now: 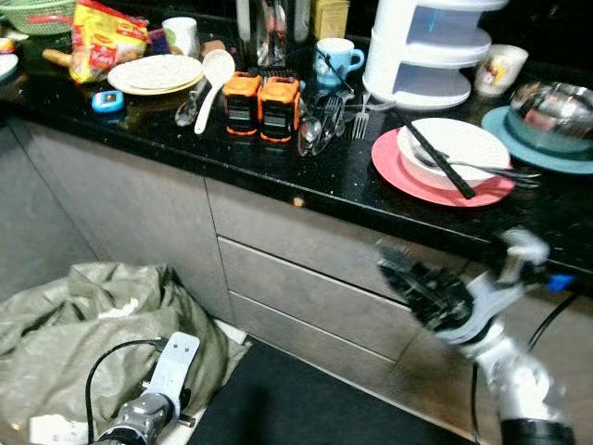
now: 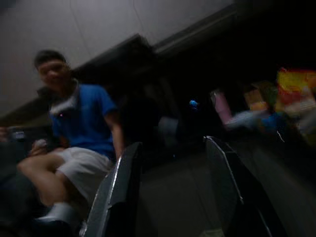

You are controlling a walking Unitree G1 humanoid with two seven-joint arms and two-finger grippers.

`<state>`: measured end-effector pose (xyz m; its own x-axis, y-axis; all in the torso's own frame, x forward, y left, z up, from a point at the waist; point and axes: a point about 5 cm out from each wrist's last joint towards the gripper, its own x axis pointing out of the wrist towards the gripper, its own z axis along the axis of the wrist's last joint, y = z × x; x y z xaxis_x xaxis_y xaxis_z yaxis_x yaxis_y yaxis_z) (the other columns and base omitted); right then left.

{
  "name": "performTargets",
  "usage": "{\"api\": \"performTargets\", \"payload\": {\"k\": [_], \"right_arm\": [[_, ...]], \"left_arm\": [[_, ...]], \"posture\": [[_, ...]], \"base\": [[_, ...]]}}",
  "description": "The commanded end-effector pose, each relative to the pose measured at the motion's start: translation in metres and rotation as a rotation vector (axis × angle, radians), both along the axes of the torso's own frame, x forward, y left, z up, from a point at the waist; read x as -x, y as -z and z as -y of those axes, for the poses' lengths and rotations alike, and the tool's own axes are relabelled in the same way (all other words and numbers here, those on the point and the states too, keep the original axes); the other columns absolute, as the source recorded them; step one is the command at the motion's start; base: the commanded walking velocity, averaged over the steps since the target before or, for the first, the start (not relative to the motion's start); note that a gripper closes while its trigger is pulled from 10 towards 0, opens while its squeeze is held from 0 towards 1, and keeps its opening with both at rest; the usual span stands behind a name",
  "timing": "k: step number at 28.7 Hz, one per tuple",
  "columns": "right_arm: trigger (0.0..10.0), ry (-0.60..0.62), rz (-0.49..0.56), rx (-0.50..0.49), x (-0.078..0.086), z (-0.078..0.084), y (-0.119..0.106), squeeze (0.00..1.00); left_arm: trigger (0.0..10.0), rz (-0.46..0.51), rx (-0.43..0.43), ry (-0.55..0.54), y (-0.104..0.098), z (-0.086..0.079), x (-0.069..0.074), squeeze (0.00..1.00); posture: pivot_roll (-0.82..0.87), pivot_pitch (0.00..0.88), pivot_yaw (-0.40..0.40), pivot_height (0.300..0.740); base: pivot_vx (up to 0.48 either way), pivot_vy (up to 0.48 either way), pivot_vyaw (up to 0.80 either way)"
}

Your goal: Kitchen organization

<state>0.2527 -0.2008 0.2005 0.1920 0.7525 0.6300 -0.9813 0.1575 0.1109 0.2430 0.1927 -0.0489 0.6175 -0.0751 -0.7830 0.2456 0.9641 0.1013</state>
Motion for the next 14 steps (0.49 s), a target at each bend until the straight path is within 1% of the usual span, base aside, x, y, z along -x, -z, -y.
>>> {"api": "performTargets", "payload": {"k": [1, 2, 4, 6, 7, 8, 9, 10, 11, 12, 13, 14], "right_arm": [[10.0, -0.09, 0.173, -0.045, 0.015, -0.004, -0.041, 0.0], [10.0, -0.109, 0.22, -0.055, 0.021, -0.003, -0.053, 0.0], [10.0, -0.09, 0.306, -0.06, 0.028, -0.005, -0.078, 0.0], [10.0, -0.082, 0.32, -0.065, 0.029, -0.005, -0.082, 0.0], [10.0, -0.038, 0.337, -0.09, 0.028, -0.002, -0.092, 0.0], [10.0, 0.048, 0.353, -0.115, 0.023, 0.004, -0.103, 0.0], [10.0, 0.048, 0.353, -0.115, 0.023, 0.004, -0.103, 0.0], [10.0, 0.17, 0.367, -0.113, 0.017, 0.011, -0.114, 0.0], [10.0, 0.254, 0.376, -0.112, 0.014, 0.017, -0.122, 0.0], [10.0, 0.355, 0.347, -0.087, 0.007, 0.024, -0.129, 0.0], [10.0, 0.355, 0.347, -0.087, 0.007, 0.024, -0.129, 0.0], [10.0, 0.414, 0.324, -0.071, 0.002, 0.027, -0.133, 0.0]], "left_arm": [[10.0, -0.03, -0.001, -0.013, 0.005, -0.005, 0.009, 0.0], [10.0, -0.029, 0.001, -0.013, 0.005, -0.005, 0.009, 0.0], [10.0, -0.027, 0.005, -0.012, 0.005, -0.005, 0.009, 0.0], [10.0, -0.027, 0.005, -0.012, 0.005, -0.005, 0.009, 0.0], [10.0, -0.027, 0.005, -0.012, 0.005, -0.004, 0.009, 0.0], [10.0, -0.026, 0.006, -0.014, 0.005, -0.004, 0.009, 0.0], [10.0, -0.026, 0.006, -0.014, 0.005, -0.004, 0.009, 0.0], [10.0, -0.026, 0.006, -0.014, 0.005, -0.004, 0.009, 0.0], [10.0, -0.025, 0.006, -0.015, 0.005, -0.004, 0.009, 0.0], [10.0, -0.025, 0.006, -0.014, 0.005, -0.004, 0.008, 0.0], [10.0, -0.025, 0.006, -0.014, 0.005, -0.004, 0.008, 0.0], [10.0, -0.025, 0.005, -0.014, 0.005, -0.004, 0.008, 0.0]], "posture": [[0.03, 0.095, 0.033, 0.74], [0.03, 0.095, 0.033, 0.74], [0.03, 0.093, 0.036, 0.74], [0.03, 0.093, 0.036, 0.74], [0.03, 0.092, 0.036, 0.74], [0.03, 0.092, 0.036, 0.74], [0.03, 0.092, 0.036, 0.74], [0.03, 0.092, 0.036, 0.74], [0.03, 0.092, 0.034, 0.74], [0.03, 0.093, 0.033, 0.74], [0.03, 0.093, 0.033, 0.74], [0.03, 0.093, 0.033, 0.74]], "base": [[0.0, 0.0, 0.0], [0.0, 0.0, 0.0], [0.0, 0.0, 0.0], [0.0, 0.0, 0.0], [0.0, 0.0, 0.0], [0.0, 0.0, 0.0], [0.0, 0.0, 0.0], [0.0, 0.0, 0.0], [0.0, 0.0, 0.0], [0.0, 0.0, 0.0], [0.0, 0.0, 0.0], [0.0, 0.0, 0.0]]}}
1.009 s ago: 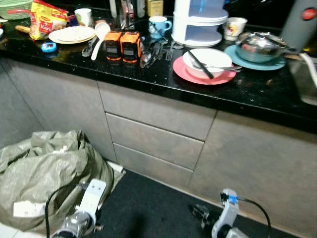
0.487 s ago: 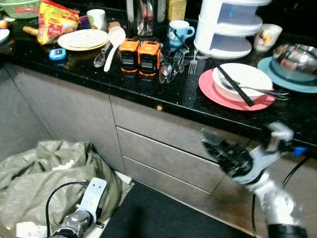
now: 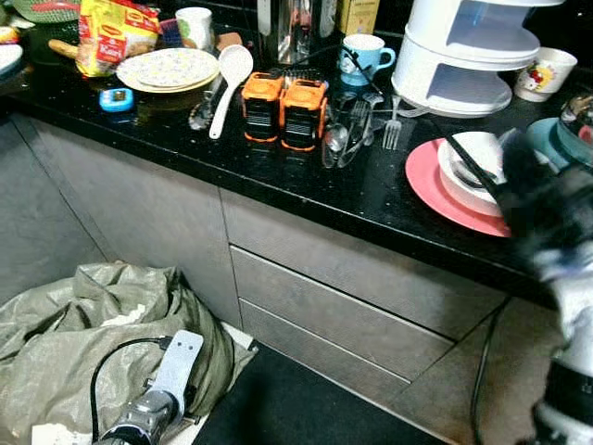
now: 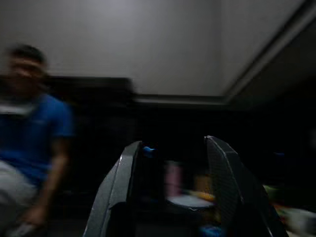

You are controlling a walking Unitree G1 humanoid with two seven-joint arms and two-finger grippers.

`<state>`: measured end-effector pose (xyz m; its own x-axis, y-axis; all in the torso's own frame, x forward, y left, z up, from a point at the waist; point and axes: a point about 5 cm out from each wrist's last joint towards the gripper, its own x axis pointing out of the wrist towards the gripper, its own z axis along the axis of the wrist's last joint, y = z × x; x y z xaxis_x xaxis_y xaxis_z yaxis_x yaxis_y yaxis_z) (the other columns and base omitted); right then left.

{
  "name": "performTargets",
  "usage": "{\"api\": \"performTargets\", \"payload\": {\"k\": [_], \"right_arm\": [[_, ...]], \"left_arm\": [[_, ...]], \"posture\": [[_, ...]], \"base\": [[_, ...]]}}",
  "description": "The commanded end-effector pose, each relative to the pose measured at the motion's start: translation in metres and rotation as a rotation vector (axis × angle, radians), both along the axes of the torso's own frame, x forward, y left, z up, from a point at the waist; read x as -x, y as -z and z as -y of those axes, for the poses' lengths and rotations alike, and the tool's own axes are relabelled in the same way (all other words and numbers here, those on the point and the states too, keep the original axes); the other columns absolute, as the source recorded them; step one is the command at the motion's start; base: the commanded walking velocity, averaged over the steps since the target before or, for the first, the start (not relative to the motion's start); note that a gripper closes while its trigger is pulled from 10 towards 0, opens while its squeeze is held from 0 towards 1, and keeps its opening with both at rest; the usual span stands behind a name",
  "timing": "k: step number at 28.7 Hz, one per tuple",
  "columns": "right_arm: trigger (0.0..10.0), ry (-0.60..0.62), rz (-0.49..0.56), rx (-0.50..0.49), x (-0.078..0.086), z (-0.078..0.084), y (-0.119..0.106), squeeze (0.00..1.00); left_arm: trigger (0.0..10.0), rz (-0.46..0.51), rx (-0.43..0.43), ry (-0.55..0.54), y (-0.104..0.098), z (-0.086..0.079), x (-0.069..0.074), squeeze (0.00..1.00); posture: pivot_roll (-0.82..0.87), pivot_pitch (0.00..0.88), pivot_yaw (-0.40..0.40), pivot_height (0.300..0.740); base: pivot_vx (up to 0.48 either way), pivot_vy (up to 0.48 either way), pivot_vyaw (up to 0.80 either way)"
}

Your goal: Kitchen organization

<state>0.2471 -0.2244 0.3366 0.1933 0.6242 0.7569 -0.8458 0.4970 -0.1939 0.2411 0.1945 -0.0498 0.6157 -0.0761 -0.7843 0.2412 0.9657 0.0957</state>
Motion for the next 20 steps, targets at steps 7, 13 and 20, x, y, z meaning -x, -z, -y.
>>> {"api": "performTargets", "payload": {"k": [7, 13, 20], "right_arm": [[10.0, 0.305, -0.167, 0.234, -0.017, 0.004, -0.004, 0.0], [10.0, 0.389, -0.215, 0.378, -0.03, -0.017, 0.006, 0.0], [10.0, 0.475, -0.287, 0.462, -0.065, -0.062, 0.021, 0.0]], "left_arm": [[10.0, -0.025, 0.0, -0.003, 0.004, -0.002, 0.006, 0.0], [10.0, -0.025, -0.002, 0.0, 0.003, -0.002, 0.005, 0.0], [10.0, -0.025, -0.005, 0.008, 0.003, -0.002, 0.004, 0.0]], "posture": [[0.02, 0.107, 0.033, 0.74], [0.01, 0.11, 0.039, 0.74], [0.01, 0.107, 0.043, 0.74]], "base": [[0.0, 0.0, -0.67], [0.0, 0.0, -0.8], [0.0, 0.0, -0.34]]}}
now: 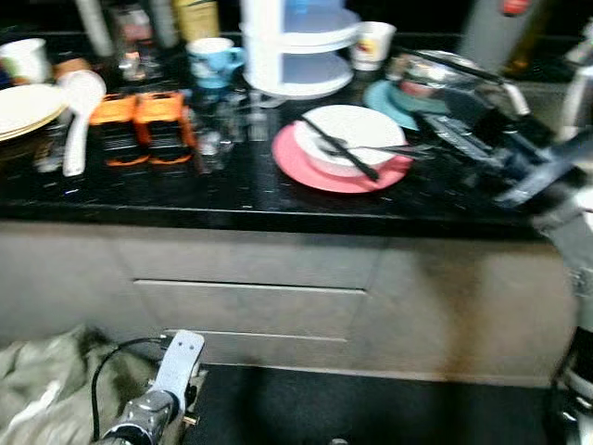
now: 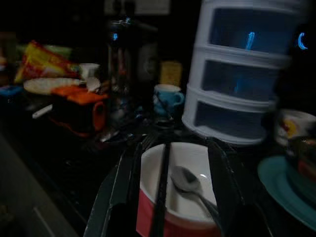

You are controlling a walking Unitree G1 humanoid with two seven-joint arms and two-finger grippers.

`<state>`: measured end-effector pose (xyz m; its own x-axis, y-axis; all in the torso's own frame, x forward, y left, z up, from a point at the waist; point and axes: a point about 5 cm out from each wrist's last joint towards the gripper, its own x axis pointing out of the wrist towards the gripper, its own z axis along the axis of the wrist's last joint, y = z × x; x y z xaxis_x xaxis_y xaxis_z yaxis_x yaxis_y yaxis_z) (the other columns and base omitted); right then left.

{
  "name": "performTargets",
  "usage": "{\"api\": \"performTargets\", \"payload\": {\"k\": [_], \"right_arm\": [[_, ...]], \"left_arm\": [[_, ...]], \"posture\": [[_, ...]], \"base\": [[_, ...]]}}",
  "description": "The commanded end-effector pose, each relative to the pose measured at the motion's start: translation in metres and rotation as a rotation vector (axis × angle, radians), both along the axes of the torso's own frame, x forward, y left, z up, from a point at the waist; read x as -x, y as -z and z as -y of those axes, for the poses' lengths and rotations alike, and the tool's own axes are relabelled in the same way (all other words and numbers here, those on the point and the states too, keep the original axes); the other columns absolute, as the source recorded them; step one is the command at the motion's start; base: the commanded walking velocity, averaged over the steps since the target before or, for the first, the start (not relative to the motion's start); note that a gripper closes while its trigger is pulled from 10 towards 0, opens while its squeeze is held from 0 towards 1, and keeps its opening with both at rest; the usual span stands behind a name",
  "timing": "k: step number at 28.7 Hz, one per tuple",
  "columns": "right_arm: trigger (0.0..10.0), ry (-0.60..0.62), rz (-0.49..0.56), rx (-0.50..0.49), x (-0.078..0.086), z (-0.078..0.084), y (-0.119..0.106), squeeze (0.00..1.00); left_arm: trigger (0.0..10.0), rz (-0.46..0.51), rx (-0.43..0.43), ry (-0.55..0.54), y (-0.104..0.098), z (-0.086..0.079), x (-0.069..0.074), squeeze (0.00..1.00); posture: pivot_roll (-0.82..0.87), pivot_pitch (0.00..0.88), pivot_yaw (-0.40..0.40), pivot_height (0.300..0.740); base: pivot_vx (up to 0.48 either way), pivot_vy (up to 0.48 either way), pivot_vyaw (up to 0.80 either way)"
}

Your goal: Kitchen organization

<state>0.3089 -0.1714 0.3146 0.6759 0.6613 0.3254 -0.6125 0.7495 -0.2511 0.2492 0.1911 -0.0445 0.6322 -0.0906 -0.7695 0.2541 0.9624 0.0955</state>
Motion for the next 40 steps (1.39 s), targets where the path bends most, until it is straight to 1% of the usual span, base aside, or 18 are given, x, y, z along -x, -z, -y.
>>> {"api": "performTargets", "payload": {"k": [1, 2, 4, 8, 13, 14, 16, 19, 20, 22, 25, 27, 30, 32, 33, 35, 36, 40], "right_arm": [[10.0, -0.019, -0.001, 0.036, -0.004, -0.022, 0.002, 0.0], [10.0, -0.056, -0.006, 0.071, -0.002, -0.037, 0.006, 0.0], [10.0, -0.097, -0.011, 0.123, 0.0, -0.058, 0.014, 0.0], [10.0, -0.079, -0.069, 0.176, -0.003, -0.086, 0.032, 0.0], [10.0, 0.008, -0.099, 0.167, -0.012, -0.102, 0.035, 0.0], [10.0, 0.061, -0.098, 0.136, -0.019, -0.108, 0.028, 0.0], [10.0, 0.074, -0.093, 0.128, -0.021, -0.11, 0.025, 0.0], [10.0, 0.103, -0.083, 0.063, -0.03, -0.118, 0.01, 0.0], [10.0, 0.103, -0.083, 0.063, -0.03, -0.118, 0.01, 0.0], [10.0, 0.146, -0.119, 0.05, -0.041, -0.119, 0.01, 0.0], [10.0, 0.276, -0.18, 0.07, -0.063, -0.109, 0.02, 0.0], [10.0, 0.276, -0.18, 0.07, -0.063, -0.109, 0.02, 0.0], [10.0, 0.462, -0.248, 0.148, -0.085, -0.081, 0.024, 0.0], [10.0, 0.535, -0.256, 0.163, -0.092, -0.066, 0.015, 0.0], [10.0, 0.535, -0.256, 0.163, -0.092, -0.066, 0.015, 0.0], [10.0, 0.559, -0.266, 0.149, -0.097, -0.053, 0.0, 0.0], [10.0, 0.562, -0.27, 0.146, -0.098, -0.05, -0.003, 0.0], [10.0, 0.505, -0.308, 0.143, -0.1, -0.052, -0.008, 0.0]], "left_arm": [[10.0, -0.048, -0.011, -0.007, 0.008, -0.006, 0.013, 0.0], [10.0, -0.047, -0.011, -0.008, 0.008, -0.005, 0.013, 0.0], [10.0, -0.046, -0.012, -0.009, 0.008, -0.005, 0.013, 0.0], [10.0, -0.048, -0.01, -0.008, 0.009, -0.004, 0.013, 0.0], [10.0, -0.049, -0.011, -0.006, 0.009, -0.004, 0.013, 0.0], [10.0, -0.049, -0.011, -0.003, 0.009, -0.004, 0.013, 0.0], [10.0, -0.049, -0.011, -0.002, 0.009, -0.004, 0.013, 0.0], [10.0, -0.049, -0.009, -0.001, 0.009, -0.003, 0.013, 0.0], [10.0, -0.049, -0.009, -0.001, 0.009, -0.003, 0.013, 0.0], [10.0, -0.049, -0.009, 0.0, 0.009, -0.003, 0.013, 0.0], [10.0, -0.049, -0.006, 0.0, 0.009, -0.001, 0.013, 0.0], [10.0, -0.049, -0.006, 0.0, 0.009, -0.001, 0.013, 0.0], [10.0, -0.047, 0.001, -0.004, 0.01, 0.001, 0.014, 0.0], [10.0, -0.048, 0.004, -0.004, 0.011, 0.002, 0.015, 0.0], [10.0, -0.048, 0.004, -0.004, 0.011, 0.002, 0.015, 0.0], [10.0, -0.048, 0.007, 0.0, 0.012, 0.003, 0.017, 0.0], [10.0, -0.048, 0.008, 0.0, 0.012, 0.004, 0.017, 0.0], [10.0, -0.047, 0.01, 0.001, 0.012, 0.004, 0.017, 0.0]], "posture": [[0.01, 0.101, 0.039, 0.74], [0.01, 0.096, 0.036, 0.74], [0.01, 0.091, 0.033, 0.74], [0.01, 0.078, 0.026, 0.74], [0.01, 0.07, 0.026, 0.74], [0.01, 0.069, 0.025, 0.74], [0.01, 0.069, 0.025, 0.74], [0.02, 0.072, 0.021, 0.74], [0.02, 0.072, 0.021, 0.74], [0.02, 0.075, 0.016, 0.74], [0.03, 0.088, 0.002, 0.74], [0.03, 0.088, 0.002, 0.74], [0.02, 0.104, -0.005, 0.74], [0.02, 0.11, -0.007, 0.74], [0.02, 0.11, -0.007, 0.74], [0.01, 0.122, -0.012, 0.74], [0.01, 0.122, -0.012, 0.74], [0.01, 0.124, -0.014, 0.74]], "base": [[0.0, 0.0, 0.0], [0.0, 0.0, 0.0], [0.0, 0.0, 0.0], [0.0, 0.0, 0.0], [0.0, 0.0, 0.0], [0.0, 0.0, 0.0], [0.0, 0.0, 0.0], [0.0, 0.0, 0.0], [0.0, 0.0, 0.0], [0.0, 0.0, 0.0], [0.0, 0.0, 0.0], [0.0, 0.0, 0.0], [0.0, 0.0, 0.0], [0.0, 0.0, 0.0], [0.0, 0.0, 0.0], [0.0, 0.0, 0.0], [0.0, 0.0, 0.0], [0.0, 0.0, 0.0]]}}
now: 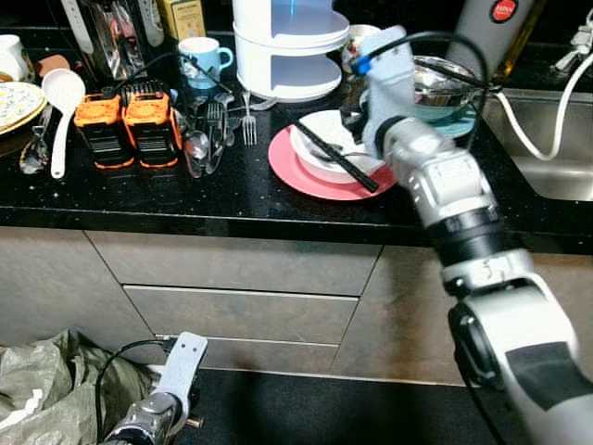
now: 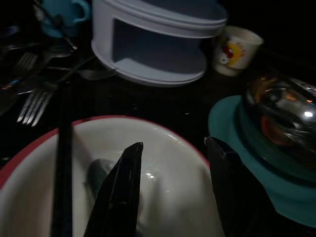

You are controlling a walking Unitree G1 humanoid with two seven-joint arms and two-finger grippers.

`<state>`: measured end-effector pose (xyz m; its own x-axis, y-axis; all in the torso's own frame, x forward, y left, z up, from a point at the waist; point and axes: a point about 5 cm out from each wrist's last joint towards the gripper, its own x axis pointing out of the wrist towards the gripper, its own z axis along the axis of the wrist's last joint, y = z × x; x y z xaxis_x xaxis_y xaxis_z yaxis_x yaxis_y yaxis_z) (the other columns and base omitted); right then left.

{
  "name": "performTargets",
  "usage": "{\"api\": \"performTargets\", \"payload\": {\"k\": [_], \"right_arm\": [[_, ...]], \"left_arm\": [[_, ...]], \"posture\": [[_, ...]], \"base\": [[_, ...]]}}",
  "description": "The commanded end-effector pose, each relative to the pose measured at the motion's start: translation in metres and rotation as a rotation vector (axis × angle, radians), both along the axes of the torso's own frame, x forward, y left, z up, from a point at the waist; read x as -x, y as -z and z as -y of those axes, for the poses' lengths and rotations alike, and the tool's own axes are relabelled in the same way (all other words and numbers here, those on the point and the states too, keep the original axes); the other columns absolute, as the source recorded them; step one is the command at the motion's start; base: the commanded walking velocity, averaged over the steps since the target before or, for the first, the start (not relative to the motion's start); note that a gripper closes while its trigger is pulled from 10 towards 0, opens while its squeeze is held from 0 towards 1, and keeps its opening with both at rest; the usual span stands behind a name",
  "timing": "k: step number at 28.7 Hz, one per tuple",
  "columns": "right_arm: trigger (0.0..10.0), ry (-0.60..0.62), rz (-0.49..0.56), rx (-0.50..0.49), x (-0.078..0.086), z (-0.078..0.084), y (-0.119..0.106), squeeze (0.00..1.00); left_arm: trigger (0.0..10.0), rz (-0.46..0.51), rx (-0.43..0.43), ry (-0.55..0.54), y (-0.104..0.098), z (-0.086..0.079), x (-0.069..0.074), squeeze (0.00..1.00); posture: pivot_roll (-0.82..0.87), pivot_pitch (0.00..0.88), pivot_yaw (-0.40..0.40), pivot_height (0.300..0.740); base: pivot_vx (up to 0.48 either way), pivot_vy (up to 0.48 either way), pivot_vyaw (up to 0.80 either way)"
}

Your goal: Kitchen organization

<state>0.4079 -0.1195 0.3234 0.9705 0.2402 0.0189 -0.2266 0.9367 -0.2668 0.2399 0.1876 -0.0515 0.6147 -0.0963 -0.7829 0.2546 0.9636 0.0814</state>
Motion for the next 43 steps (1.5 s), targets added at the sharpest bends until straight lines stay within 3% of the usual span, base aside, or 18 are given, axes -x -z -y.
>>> {"api": "performTargets", "payload": {"k": [1, 9, 16, 27, 37, 43], "right_arm": [[10.0, -0.04, -0.04, -0.035, -0.001, -0.003, -0.002, 0.0], [10.0, -0.19, -0.077, -0.157, 0.002, -0.017, -0.019, 0.0], [10.0, -0.233, -0.216, -0.014, 0.001, -0.033, 0.003, 0.0], [10.0, -0.252, -0.301, -0.016, 0.001, -0.037, 0.01, 0.0], [10.0, -0.203, -0.342, 0.08, 0.0, -0.028, 0.015, 0.0], [10.0, -0.208, -0.376, 0.06, 0.0, -0.027, 0.018, 0.0]], "left_arm": [[10.0, -0.024, 0.001, 0.003, 0.005, 0.001, 0.008, 0.0], [10.0, -0.022, 0.0, 0.003, 0.005, 0.001, 0.007, 0.0], [10.0, -0.02, -0.004, 0.003, 0.005, 0.0, 0.007, 0.0], [10.0, -0.02, -0.006, 0.006, 0.005, 0.0, 0.007, 0.0], [10.0, -0.019, -0.013, 0.019, 0.005, 0.001, 0.007, 0.0], [10.0, -0.019, -0.016, 0.024, 0.005, 0.001, 0.007, 0.0]], "posture": [[0.01, 0.126, -0.014, 0.74], [0.01, 0.124, -0.019, 0.74], [0.01, 0.122, -0.017, 0.74], [0.01, 0.123, -0.018, 0.74], [0.01, 0.12, -0.025, 0.74], [0.01, 0.117, -0.027, 0.74]], "base": [[0.0, 0.0, 0.0], [0.0, 0.0, 0.0], [0.0, 0.0, 0.0], [0.0, 0.0, 0.0], [0.0, 0.0, 0.0], [0.0, 0.0, 0.0]]}}
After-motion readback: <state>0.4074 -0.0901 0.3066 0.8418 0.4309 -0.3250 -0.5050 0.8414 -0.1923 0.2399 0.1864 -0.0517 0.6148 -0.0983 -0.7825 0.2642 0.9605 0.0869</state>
